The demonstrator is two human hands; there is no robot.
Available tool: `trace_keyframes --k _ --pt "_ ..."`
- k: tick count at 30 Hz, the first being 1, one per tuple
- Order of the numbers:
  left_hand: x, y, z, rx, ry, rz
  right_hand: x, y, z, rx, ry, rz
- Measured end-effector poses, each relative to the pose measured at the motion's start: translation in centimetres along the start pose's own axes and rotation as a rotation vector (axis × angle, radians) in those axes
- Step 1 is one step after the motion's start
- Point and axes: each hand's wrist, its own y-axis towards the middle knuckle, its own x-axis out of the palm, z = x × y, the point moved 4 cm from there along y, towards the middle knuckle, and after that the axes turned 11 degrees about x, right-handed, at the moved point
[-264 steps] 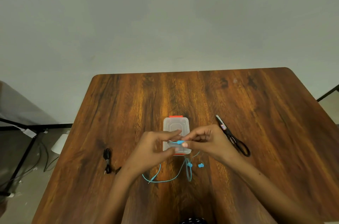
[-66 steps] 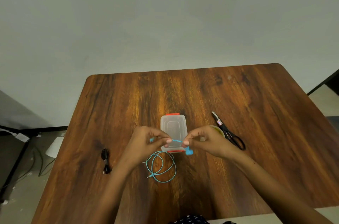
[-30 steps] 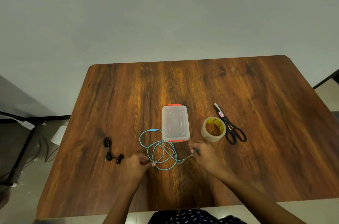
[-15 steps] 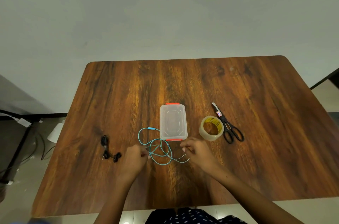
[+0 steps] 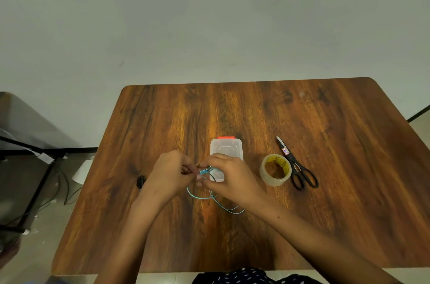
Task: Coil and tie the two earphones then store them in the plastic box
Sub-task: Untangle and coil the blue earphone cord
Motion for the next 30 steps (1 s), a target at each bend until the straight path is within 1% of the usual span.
trace_keyframes --k 2,4,6,8,10,14,18,20,22,24,25,26,28,30 --pt "-0.5 -0.3 0.0 0.016 -0.036 -0.003 -0.7 0.1 0.4 0.012 -0.029 0.010" --pt "-0.9 -0.7 -0.5 0.023 -0.103 -0.018 -1.5 0.2 1.6 0.069 -0.067 0.049" --pt "-1.1 -1.0 -1.0 0.025 -0.198 -0.015 -2.2 0.2 2.8 0.136 -0.083 0.057" --pt "-1.2 -1.3 -1.1 0.027 -0.321 -0.035 -2.7 0.1 3.1 0.166 -0.057 0.035" --pt "-1.2 -1.5 -0.8 0.026 -0.438 -0.062 -3.2 -0.1 2.3 0.138 -0.005 0.004" --pt "-1.2 -1.5 -0.2 0.023 -0.601 -0.062 -2.9 0.1 0.2 0.028 0.062 -0.125" --pt "-1.1 -1.7 0.0 0.007 -0.749 -0.063 -3.7 1.0 0.0 0.026 0.209 -0.077" --pt "-0.9 -1.8 0.3 -0.009 -0.830 -0.090 -4.3 1.3 -0.6 -0.056 0.181 -0.080" --pt "-0.1 -1.9 0.9 -0.039 -0.919 -0.154 -4.3 1.6 -1.1 -0.156 0.093 -0.128" --pt "1.0 -1.9 1.7 -0.092 -1.008 -0.223 -4.2 2.0 -1.4 -0.215 0.006 -0.168" --pt "1.4 -1.9 2.0 -0.127 -1.046 -0.232 -4.3 2.1 -1.4 -0.232 -0.018 -0.178" --pt "1.6 -1.8 2.2 -0.159 -1.080 -0.228 -4.5 2.3 -1.4 -0.233 -0.016 -0.184" --pt "1.8 -1.8 2.4 -0.195 -1.125 -0.219 -5.1 2.5 -1.2 -0.193 0.070 -0.190" --pt "1.7 -1.7 2.4 -0.193 -1.144 -0.225 -5.6 2.7 -0.8 -0.162 0.145 -0.185"
